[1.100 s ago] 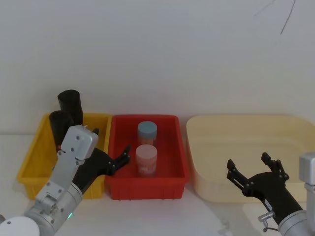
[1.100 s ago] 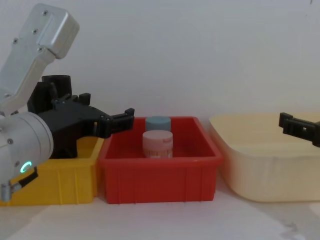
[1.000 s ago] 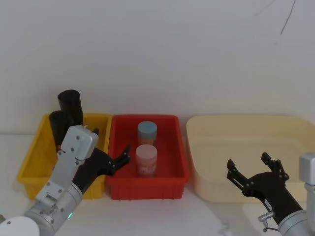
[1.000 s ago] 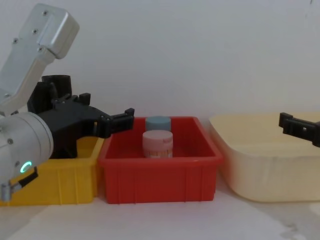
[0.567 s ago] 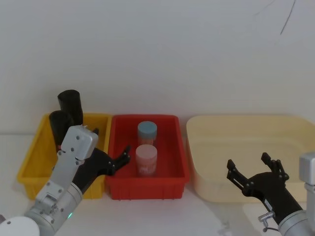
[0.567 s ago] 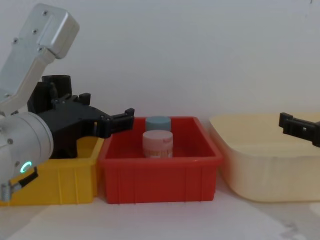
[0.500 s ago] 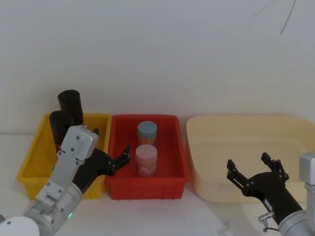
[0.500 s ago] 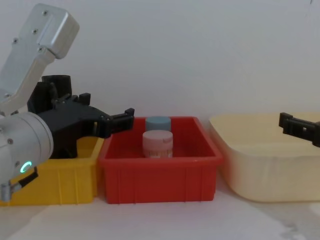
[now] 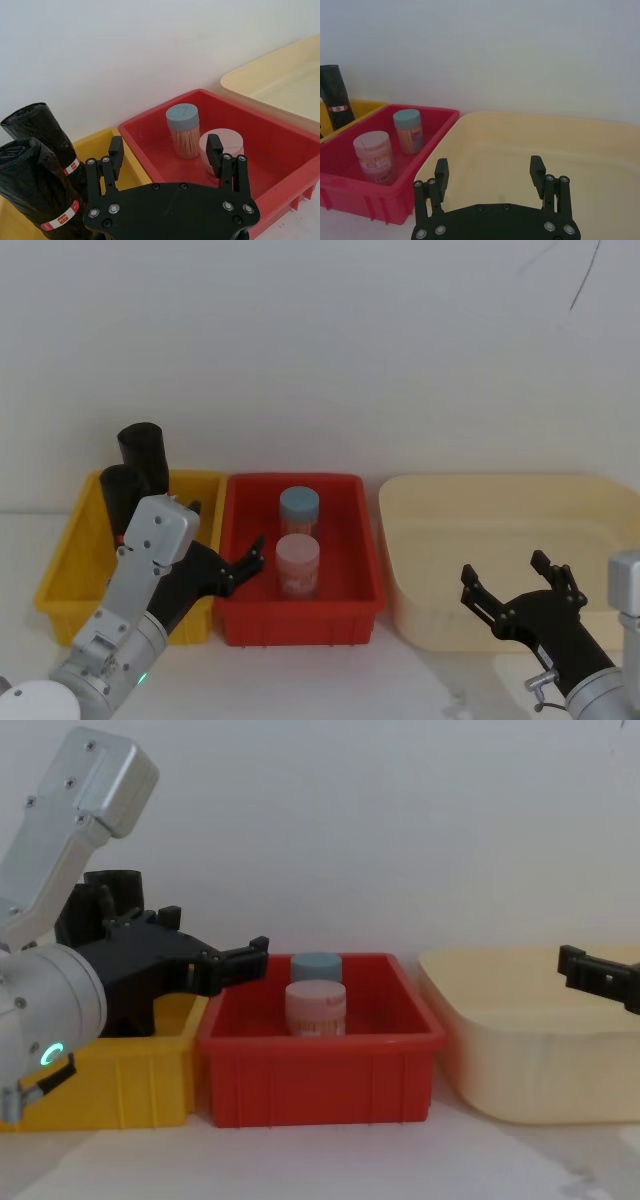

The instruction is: Pick up the garbage bag with the one hand and transfer it to the other hand.

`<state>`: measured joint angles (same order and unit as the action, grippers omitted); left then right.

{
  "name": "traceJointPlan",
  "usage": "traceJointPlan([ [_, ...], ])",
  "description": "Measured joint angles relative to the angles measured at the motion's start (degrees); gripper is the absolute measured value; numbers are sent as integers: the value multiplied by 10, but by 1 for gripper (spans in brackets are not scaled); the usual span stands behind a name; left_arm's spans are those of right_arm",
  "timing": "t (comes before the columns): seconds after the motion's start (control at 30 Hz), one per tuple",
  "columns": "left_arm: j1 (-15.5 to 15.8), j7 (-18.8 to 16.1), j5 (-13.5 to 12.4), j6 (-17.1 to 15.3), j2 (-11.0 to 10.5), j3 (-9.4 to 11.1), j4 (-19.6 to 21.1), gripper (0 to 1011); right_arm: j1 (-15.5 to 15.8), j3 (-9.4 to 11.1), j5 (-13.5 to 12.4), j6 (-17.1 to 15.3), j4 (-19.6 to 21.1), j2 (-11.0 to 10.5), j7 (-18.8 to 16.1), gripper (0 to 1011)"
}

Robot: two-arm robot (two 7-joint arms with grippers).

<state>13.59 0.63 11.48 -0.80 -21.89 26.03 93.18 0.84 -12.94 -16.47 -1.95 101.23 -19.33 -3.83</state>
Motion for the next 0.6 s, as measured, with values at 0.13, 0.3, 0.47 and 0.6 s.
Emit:
traceJointPlan([
  [0.13, 0, 0, 0, 0, 0, 0, 0, 1001, 0, 0, 0, 0, 0, 0, 0, 999],
  [0.3, 0, 0, 0, 0, 0, 0, 0, 1001, 0, 0, 0, 0, 0, 0, 0, 999],
  [0.47, 0, 0, 0, 0, 0, 0, 0, 1001, 0, 0, 0, 0, 0, 0, 0, 999],
  [0.6, 0, 0, 0, 0, 0, 0, 0, 1001, 0, 0, 0, 0, 0, 0, 0, 999],
])
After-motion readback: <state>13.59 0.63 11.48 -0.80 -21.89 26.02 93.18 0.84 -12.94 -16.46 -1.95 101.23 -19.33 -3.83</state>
